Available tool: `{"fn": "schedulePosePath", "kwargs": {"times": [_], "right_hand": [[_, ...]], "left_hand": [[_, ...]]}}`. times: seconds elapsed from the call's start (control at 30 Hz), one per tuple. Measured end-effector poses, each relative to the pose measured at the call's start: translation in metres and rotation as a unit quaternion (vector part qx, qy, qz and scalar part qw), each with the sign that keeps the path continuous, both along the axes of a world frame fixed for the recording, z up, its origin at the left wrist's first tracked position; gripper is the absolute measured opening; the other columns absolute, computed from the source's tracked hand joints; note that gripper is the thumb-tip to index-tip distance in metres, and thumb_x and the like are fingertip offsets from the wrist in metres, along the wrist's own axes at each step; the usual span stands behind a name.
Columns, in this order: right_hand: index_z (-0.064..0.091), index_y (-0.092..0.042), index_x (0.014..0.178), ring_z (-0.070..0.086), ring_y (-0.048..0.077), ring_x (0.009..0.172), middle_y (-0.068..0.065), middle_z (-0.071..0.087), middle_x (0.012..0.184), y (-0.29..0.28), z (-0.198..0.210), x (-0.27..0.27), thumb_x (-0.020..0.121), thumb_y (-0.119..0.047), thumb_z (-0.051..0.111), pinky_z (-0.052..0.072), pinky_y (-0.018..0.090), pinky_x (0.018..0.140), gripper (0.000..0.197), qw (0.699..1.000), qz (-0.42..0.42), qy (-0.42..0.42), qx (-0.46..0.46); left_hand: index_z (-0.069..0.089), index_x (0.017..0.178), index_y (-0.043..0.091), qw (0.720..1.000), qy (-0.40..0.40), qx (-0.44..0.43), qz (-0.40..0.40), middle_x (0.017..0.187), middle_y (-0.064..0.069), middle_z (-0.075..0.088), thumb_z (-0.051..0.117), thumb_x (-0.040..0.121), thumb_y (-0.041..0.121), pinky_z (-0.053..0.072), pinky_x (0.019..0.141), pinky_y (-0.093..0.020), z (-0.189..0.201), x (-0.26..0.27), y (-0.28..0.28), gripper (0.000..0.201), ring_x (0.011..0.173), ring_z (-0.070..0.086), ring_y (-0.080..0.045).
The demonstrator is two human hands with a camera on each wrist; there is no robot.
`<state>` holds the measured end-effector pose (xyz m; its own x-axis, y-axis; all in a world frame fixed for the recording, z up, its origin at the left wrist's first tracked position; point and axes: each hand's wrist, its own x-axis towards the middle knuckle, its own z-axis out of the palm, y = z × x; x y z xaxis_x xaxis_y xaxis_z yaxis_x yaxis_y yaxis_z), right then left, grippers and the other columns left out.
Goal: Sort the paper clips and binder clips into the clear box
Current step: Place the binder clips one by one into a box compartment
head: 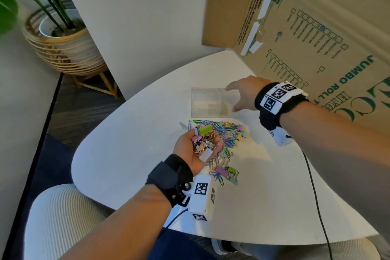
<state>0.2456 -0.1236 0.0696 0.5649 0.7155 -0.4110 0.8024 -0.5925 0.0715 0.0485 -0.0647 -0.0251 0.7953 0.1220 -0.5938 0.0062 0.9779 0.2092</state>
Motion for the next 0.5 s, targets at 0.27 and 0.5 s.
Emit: {"fn": "schedulePosePath", "kwargs": {"times": [0.27, 0.5], "right_hand": [[0.053, -0.027, 0.118, 0.059, 0.030, 0.099, 0.002, 0.054, 0.125, 0.001, 0.018, 0.007, 0.090, -0.031, 0.057, 0.047, 0.035, 0.078, 0.028, 0.964, -0.076, -0.062, 0.248], [0.030, -0.034, 0.145, 0.040, 0.024, 0.135, -0.002, 0.032, 0.154, 0.032, -0.011, -0.032, 0.069, -0.054, 0.078, 0.038, 0.042, 0.107, 0.092, 0.994, 0.077, 0.044, 0.067]], "left_hand": [[0.069, 0.092, -0.002, 1.000, -0.006, 0.004, 0.000, 0.086, -0.018, 0.063, 0.045, 0.090, 0.016, 0.058, 0.064, -0.035, 0.000, -0.002, 0.001, 0.029, 0.075, 0.058, -0.029], [0.075, 0.080, -0.001, 0.999, 0.027, 0.012, -0.020, 0.085, -0.017, 0.065, 0.039, 0.095, 0.017, 0.058, 0.063, -0.034, -0.010, -0.012, -0.008, 0.043, 0.073, 0.060, -0.028]]}}
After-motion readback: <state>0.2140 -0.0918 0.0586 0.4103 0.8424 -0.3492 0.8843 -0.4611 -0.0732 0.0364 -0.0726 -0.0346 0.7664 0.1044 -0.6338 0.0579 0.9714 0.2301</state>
